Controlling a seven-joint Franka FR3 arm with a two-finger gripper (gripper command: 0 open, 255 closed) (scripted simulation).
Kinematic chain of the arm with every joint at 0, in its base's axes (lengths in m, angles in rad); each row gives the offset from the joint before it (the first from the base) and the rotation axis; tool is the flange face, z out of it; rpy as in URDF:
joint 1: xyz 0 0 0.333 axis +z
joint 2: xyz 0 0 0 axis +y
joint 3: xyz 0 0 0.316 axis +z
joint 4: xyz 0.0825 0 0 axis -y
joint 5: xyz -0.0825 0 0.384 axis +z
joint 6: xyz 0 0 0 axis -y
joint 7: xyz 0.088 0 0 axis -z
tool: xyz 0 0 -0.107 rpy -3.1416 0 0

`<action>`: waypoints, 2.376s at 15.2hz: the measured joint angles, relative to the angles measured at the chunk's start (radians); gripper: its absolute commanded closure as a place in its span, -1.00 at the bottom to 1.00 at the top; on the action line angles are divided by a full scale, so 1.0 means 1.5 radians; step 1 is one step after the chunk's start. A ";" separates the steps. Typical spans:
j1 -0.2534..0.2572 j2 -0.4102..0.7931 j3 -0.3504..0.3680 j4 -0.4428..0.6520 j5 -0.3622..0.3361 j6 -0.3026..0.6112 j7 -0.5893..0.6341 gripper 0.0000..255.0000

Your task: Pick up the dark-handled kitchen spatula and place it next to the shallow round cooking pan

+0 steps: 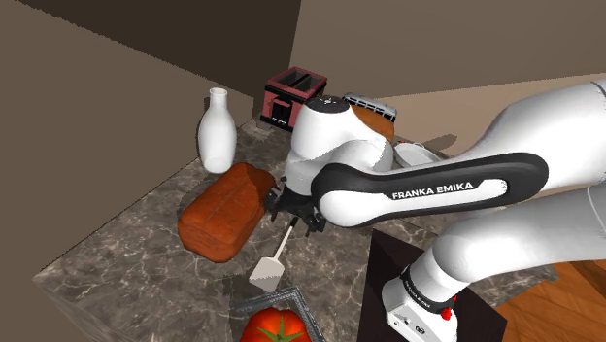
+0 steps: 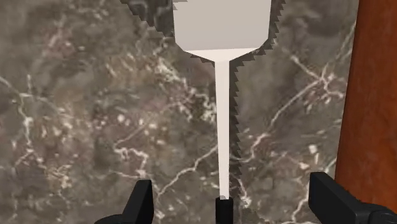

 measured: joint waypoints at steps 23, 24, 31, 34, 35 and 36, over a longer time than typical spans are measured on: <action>-0.028 0.058 0.044 -0.024 -0.012 0.080 0.021 1.00; -0.026 0.053 0.040 -0.023 -0.010 0.074 0.019 1.00; -0.003 0.001 0.000 0.004 -0.001 -0.003 0.003 1.00; 0.003 -0.018 -0.016 0.020 -0.002 -0.037 -0.001 1.00; 0.003 -0.022 -0.020 0.025 -0.003 -0.046 -0.002 1.00; 0.006 -0.030 -0.027 0.029 -0.002 -0.058 -0.004 1.00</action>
